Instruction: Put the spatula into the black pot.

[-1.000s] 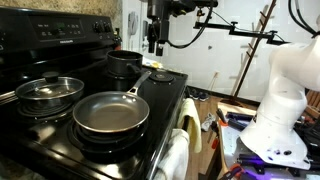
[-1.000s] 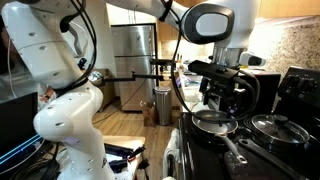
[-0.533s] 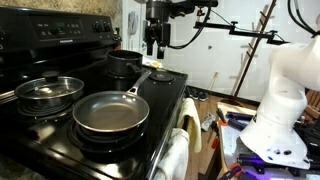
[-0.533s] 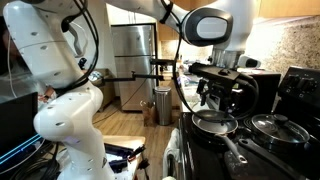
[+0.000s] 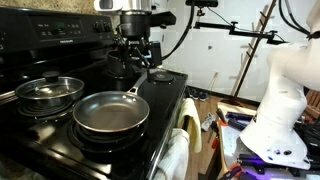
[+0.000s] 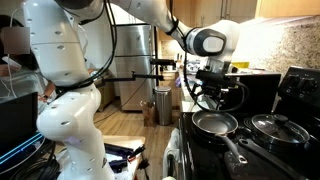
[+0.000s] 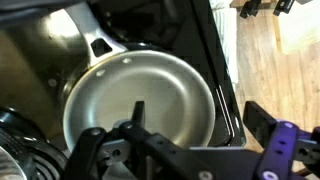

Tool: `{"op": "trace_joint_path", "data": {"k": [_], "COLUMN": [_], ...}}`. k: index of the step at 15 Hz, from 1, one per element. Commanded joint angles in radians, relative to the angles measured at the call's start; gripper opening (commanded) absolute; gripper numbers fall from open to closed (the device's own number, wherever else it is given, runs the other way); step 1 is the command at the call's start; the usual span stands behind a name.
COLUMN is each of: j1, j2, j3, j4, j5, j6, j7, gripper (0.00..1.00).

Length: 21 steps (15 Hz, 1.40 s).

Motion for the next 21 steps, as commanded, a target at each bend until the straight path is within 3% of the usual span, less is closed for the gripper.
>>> {"op": "trace_joint_path", "data": {"k": [1, 4, 5, 9, 12, 15, 18, 21], "j1": [-0.003, -0.030, -0.018, -0.032, -0.002, 0.039, 0.093, 0.120], "j2": [0.128, 0.156, 0.139, 0.158, 0.150, 0.135, 0.128, 0.119], "j3": [0.059, 0.093, 0.098, 0.100, 0.130, 0.173, 0.212, 0.247], "j4": [0.117, 0.126, 0.106, 0.120, 0.104, 0.082, 0.044, -0.011], "j5": [0.022, 0.147, 0.069, 0.117, 0.081, 0.019, -0.089, -0.085], "j6": [-0.018, -0.003, -0.001, -0.001, 0.005, 0.002, 0.063, 0.173], "j7": [-0.109, -0.184, -0.105, -0.145, -0.130, -0.049, 0.148, 0.266], "gripper": [1.00, 1.00, 1.00, 1.00, 1.00, 1.00, 1.00, 1.00]}}
